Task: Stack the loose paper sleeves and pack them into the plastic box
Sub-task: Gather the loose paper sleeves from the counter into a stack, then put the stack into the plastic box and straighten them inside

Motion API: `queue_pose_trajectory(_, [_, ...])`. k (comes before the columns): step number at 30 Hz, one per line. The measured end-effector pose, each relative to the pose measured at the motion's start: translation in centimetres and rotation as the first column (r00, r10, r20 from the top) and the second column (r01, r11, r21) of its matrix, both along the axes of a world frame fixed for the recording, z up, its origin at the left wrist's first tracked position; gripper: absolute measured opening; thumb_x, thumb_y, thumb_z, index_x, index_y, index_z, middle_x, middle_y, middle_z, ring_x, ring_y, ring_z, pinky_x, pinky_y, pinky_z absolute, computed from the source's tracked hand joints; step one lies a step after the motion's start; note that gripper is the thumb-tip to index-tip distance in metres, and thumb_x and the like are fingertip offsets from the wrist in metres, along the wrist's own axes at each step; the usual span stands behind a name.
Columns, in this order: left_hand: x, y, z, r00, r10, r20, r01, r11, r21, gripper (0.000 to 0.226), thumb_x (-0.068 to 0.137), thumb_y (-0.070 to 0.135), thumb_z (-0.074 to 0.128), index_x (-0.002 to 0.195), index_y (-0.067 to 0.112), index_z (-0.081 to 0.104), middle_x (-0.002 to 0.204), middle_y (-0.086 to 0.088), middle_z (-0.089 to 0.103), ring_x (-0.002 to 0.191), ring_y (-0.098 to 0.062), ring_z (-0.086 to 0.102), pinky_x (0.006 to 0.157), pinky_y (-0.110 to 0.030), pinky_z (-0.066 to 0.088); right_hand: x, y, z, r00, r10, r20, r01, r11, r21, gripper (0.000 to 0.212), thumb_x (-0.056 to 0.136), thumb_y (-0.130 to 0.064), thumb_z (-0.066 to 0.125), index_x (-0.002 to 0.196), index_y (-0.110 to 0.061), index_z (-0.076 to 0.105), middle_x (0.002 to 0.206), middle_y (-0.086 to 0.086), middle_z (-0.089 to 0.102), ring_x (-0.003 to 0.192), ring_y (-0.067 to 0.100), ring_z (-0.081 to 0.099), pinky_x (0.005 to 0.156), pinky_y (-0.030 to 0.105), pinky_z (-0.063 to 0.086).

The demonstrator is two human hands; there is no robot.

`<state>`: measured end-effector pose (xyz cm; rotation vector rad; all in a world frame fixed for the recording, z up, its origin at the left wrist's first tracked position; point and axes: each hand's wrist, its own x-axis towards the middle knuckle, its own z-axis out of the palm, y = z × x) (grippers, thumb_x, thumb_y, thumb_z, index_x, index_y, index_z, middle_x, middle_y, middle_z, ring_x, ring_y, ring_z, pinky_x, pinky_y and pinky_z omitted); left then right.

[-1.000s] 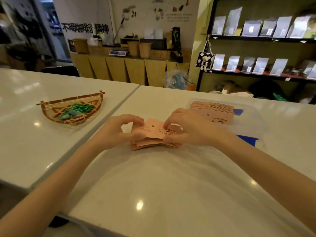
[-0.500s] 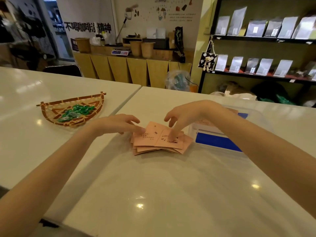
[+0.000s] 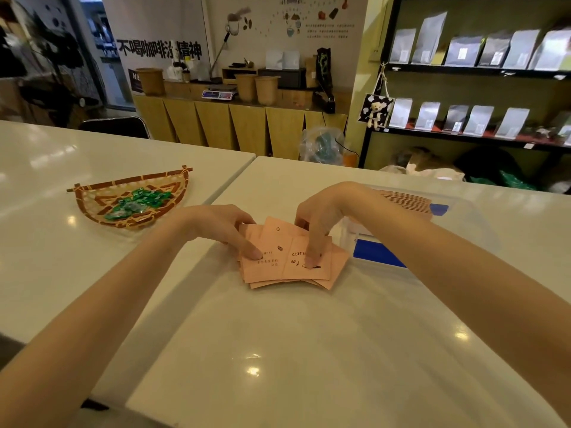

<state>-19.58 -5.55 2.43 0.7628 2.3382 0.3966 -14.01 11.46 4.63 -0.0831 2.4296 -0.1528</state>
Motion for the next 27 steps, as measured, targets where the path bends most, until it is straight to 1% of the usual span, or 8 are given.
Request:
queue_pose_trajectory(4, [1.0, -0.2, 0.2, 1.0, 0.028, -0.008, -0.028, 0.996, 0.081, 0.052, 0.069, 0.032, 0.073, 0.114, 0.022, 0.049, 0.102, 0.01, 0.058, 0.098, -0.011, 0.053, 0.088, -0.024, 0.041, 0.2, 0.0, -0.3, 1.0, -0.02, -0.013, 0.02, 1.0, -0.018, 0.061, 0.07, -0.03, 0.073, 0.123, -0.014, 0.05, 0.12, 0.001, 0.06, 0.101, 0.018, 0.057, 0.087, 0.026, 0.044])
queue_pose_trajectory(7, [1.8, -0.5, 0.4, 0.998, 0.066, 0.006, -0.066, 0.986, 0.154, 0.055, 0.068, 0.026, 0.074, 0.115, 0.021, 0.046, 0.103, 0.007, 0.056, 0.091, -0.01, 0.056, 0.071, -0.019, 0.05, 1.0, 0.0, -0.1, 0.997, -0.015, -0.075, 0.014, 1.0, -0.02, 0.058, 0.068, -0.033, 0.074, 0.117, -0.014, 0.052, 0.112, -0.002, 0.06, 0.1, 0.017, 0.055, 0.087, 0.026, 0.043])
queue_pose_trajectory(9, [2.4, -0.7, 0.6, 0.998, 0.065, 0.008, -0.065, 0.98, 0.187, 0.055, 0.067, 0.024, 0.076, 0.114, 0.022, 0.046, 0.102, 0.007, 0.057, 0.087, -0.008, 0.056, 0.064, -0.017, 0.049, 1.7, 0.0, 0.1, 0.992, -0.012, -0.128, 0.009, 1.0, -0.021, 0.058, 0.065, -0.036, 0.075, 0.114, -0.014, 0.053, 0.114, -0.001, 0.061, 0.101, 0.018, 0.056, 0.086, 0.027, 0.043])
queue_pose_trajectory(12, [3.3, -1.1, 1.0, 0.999, 0.027, -0.044, -0.017, 0.975, 0.219, 0.053, 0.066, 0.021, 0.076, 0.111, 0.022, 0.048, 0.097, 0.01, 0.058, 0.088, -0.007, 0.055, 0.068, -0.015, 0.046, 3.2, 0.0, 0.2, 0.975, -0.026, -0.221, 0.01, 0.997, -0.07, 0.056, 0.065, -0.036, 0.076, 0.111, -0.016, 0.051, 0.11, -0.002, 0.061, 0.1, 0.018, 0.057, 0.08, 0.023, 0.045])
queue_pose_trajectory(14, [3.8, -1.2, 1.2, 0.997, 0.013, -0.074, 0.006, 0.97, 0.243, 0.052, 0.064, 0.02, 0.077, 0.108, 0.024, 0.049, 0.095, 0.012, 0.057, 0.091, -0.01, 0.056, 0.072, -0.018, 0.048, 4.7, 0.0, 0.3, 0.947, -0.04, -0.319, 0.006, 0.994, -0.107, 0.054, 0.063, -0.037, 0.077, 0.105, -0.018, 0.049, 0.103, -0.004, 0.059, 0.092, 0.015, 0.056, 0.071, 0.019, 0.045])
queue_pose_trajectory(17, [5.0, -0.8, 1.8, 0.992, -0.027, -0.124, 0.064, 0.952, 0.301, 0.05, 0.062, 0.018, 0.079, 0.103, 0.028, 0.051, 0.091, 0.017, 0.057, 0.089, -0.008, 0.057, 0.071, -0.019, 0.05, 7.6, 0.7, 0.7, 0.879, -0.084, -0.469, 0.015, 0.989, -0.148, 0.057, 0.061, -0.039, 0.078, 0.104, -0.022, 0.046, 0.098, -0.007, 0.057, 0.084, 0.011, 0.054, 0.066, 0.018, 0.046])
queue_pose_trajectory(22, [7.7, 1.7, 2.2, 0.972, -0.09, -0.216, 0.191, 0.838, 0.51, 0.051, 0.063, 0.013, 0.078, 0.103, 0.03, 0.052, 0.093, 0.02, 0.058, 0.09, -0.003, 0.058, 0.067, -0.017, 0.052, 13.6, 3.6, 0.6, 0.682, -0.264, -0.682, 0.054, 0.948, -0.313, 0.053, 0.055, -0.041, 0.079, 0.097, -0.025, 0.05, 0.096, -0.009, 0.06, 0.087, 0.01, 0.057, 0.075, 0.029, 0.052])
queue_pose_trajectory(27, [10.1, 5.4, 0.2, 0.968, -0.143, -0.207, 0.245, 0.721, 0.648, 0.058, 0.062, 0.014, 0.079, 0.107, 0.036, 0.049, 0.1, 0.019, 0.06, 0.091, -0.002, 0.061, 0.067, -0.012, 0.054, 18.9, 5.9, -1.6, 0.557, -0.516, -0.651, 0.118, 0.825, -0.552, 0.06, 0.058, -0.031, 0.081, 0.106, -0.038, 0.045, 0.098, -0.031, 0.049, 0.09, -0.006, 0.054, 0.073, 0.01, 0.048])
